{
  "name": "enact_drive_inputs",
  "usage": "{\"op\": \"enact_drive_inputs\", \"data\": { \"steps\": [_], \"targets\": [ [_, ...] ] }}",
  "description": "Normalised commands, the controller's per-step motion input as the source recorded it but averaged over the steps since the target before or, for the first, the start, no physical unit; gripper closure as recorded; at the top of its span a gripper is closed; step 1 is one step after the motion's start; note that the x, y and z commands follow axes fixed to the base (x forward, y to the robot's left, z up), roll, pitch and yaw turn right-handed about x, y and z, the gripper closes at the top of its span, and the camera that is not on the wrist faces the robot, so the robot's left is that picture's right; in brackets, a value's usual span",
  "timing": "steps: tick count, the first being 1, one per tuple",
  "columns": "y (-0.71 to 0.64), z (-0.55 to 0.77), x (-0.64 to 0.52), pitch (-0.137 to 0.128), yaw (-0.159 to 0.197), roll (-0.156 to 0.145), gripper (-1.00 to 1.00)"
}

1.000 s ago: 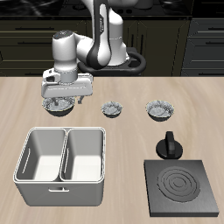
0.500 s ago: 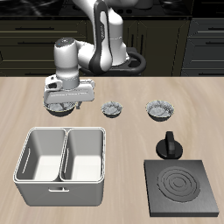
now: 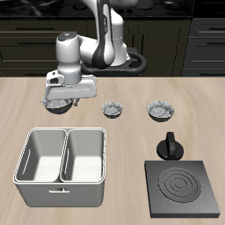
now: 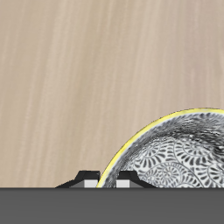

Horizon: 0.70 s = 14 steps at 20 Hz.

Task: Turn off the flat stove and place the largest bowl on it

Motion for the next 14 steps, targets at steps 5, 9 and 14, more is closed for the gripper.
{"op": "enact_drive_inputs", "data": {
  "steps": [5,9,14],
  "targets": [
    [0.12,0.22,0.02,-0.023,0.009,-0.003,1.0],
    [0.14,0.22,0.04,-0.011,-0.013,-0.023,1.0],
    [0.11,0.25,-0.03,-0.024,0.013,-0.005,1.0]
  ]
}}
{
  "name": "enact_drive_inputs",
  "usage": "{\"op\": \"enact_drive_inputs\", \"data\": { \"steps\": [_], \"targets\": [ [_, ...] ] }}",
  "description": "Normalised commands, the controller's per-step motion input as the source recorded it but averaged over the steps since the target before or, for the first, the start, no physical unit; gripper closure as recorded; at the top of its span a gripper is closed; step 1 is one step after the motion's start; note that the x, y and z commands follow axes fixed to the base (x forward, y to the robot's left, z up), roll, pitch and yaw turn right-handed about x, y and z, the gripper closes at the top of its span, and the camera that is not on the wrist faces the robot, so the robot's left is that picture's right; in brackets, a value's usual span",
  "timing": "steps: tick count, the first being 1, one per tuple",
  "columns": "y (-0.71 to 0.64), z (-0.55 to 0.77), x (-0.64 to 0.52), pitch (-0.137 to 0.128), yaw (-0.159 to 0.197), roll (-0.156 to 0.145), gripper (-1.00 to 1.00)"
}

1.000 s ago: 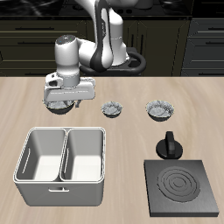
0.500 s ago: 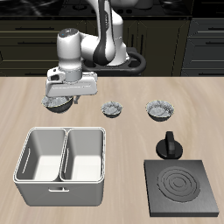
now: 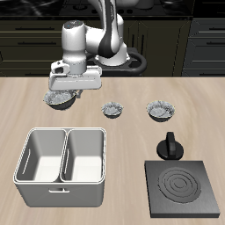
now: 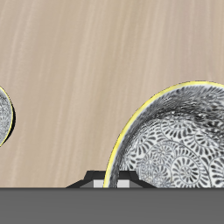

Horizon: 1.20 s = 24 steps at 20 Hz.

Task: Turn off the flat stove and place the largest bowl on it

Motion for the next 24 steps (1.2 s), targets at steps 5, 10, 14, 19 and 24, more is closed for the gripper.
{"op": "enact_drive_inputs", "data": {
  "steps": [5,10,14,19,24],
  "targets": [
    [0.17,0.3,0.03,-0.032,-0.004,-0.022,1.0],
    [0.17,0.37,0.03,-0.041,-0.004,-0.023,1.0],
    [0.17,0.36,0.21,-0.019,-0.024,-0.046,1.0],
    [0.24,0.27,0.25,-0.018,0.005,-0.019,1.0],
    [0.39,0.29,0.4,-0.015,0.013,0.011,1.0]
  ]
}}
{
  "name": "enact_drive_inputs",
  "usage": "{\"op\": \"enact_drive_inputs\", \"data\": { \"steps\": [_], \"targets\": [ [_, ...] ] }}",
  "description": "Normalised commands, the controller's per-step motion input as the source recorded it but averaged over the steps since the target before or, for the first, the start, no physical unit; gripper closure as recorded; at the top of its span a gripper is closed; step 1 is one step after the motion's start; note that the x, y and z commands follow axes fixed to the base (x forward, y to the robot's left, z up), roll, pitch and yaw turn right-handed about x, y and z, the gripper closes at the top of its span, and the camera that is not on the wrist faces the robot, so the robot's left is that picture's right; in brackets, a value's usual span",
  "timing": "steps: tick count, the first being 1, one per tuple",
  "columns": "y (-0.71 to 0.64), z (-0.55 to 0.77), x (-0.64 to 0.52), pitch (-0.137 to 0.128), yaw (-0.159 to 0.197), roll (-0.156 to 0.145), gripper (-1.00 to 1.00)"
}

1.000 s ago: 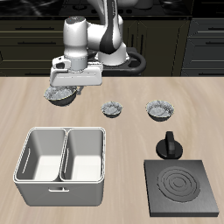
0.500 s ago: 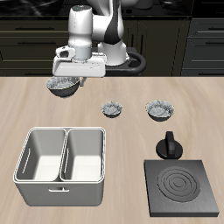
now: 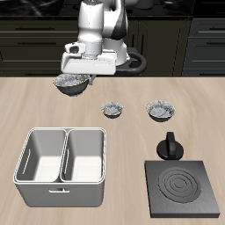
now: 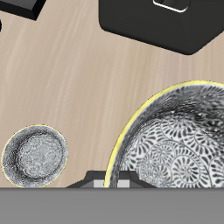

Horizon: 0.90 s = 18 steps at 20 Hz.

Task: Turn off the flat stove and place the largest bowl on it

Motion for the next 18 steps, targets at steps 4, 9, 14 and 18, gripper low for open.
{"op": "enact_drive_inputs", "data": {
  "steps": [4,9,14,18],
  "targets": [
    [0.18,0.11,0.3,0.017,-0.001,0.009,1.0],
    [0.29,0.15,0.37,0.011,-0.022,-0.006,1.0],
    [0.32,0.15,0.24,-0.009,-0.009,-0.011,1.0],
    [0.38,0.08,0.26,0.008,-0.032,-0.016,1.0]
  ]
}}
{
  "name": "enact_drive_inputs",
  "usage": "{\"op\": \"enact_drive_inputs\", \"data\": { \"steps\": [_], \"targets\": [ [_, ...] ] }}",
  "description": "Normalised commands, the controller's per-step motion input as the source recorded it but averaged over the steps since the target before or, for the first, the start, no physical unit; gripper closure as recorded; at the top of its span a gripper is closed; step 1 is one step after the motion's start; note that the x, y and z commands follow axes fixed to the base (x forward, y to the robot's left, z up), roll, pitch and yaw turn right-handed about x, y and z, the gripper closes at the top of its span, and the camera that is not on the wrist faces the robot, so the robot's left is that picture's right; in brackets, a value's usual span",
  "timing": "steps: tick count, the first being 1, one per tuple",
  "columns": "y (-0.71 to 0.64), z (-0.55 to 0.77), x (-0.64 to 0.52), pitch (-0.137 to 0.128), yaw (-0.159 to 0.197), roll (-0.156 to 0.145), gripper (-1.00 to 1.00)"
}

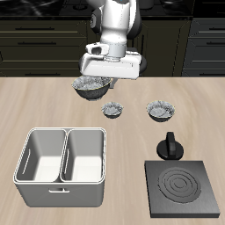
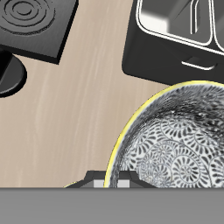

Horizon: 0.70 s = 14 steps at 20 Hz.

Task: Turn off the flat stove and place the largest bowl on it

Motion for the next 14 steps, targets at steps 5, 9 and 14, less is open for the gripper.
{"op": "enact_drive_inputs", "data": {
  "steps": [5,9,14],
  "targets": [
    [0.31,0.01,0.21,0.003,-0.015,-0.034,1.0],
    [0.51,0.06,0.21,0.008,-0.037,-0.002,1.0],
    [0.3,0.08,0.18,0.001,-0.028,0.0,1.0]
  ]
}}
